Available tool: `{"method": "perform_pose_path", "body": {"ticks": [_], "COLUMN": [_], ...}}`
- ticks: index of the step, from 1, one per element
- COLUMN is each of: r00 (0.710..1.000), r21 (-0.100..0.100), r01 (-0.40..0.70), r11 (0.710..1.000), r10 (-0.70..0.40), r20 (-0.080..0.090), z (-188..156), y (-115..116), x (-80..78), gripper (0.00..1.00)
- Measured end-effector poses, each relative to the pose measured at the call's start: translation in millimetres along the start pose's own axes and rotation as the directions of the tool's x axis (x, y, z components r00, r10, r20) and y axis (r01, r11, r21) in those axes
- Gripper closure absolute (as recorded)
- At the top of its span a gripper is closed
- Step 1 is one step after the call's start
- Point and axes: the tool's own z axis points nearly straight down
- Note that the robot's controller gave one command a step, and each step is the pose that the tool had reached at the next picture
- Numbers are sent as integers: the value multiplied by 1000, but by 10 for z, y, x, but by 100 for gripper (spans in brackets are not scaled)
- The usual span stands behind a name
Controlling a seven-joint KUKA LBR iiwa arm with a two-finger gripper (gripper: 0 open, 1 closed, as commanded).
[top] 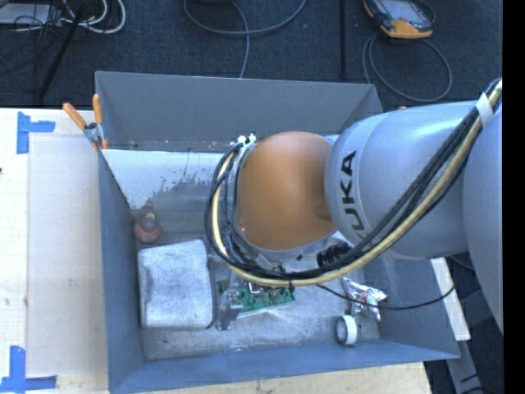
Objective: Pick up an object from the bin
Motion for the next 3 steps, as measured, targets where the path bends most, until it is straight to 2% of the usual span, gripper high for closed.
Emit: {"method": "perform_pose_path", "body": {"ticks": [1,2,3], "r00": [982,962,961], "r21": [2,-5,-7], "r01": [-187,-272,-275], "r11": [982,962,961], "r10": [187,272,275], "r20": [1,10,10], "z": [814,1090,1073], "y": [-623,-675,-670], "x": [-75,-373,-377], "gripper": [0,0,100]}}
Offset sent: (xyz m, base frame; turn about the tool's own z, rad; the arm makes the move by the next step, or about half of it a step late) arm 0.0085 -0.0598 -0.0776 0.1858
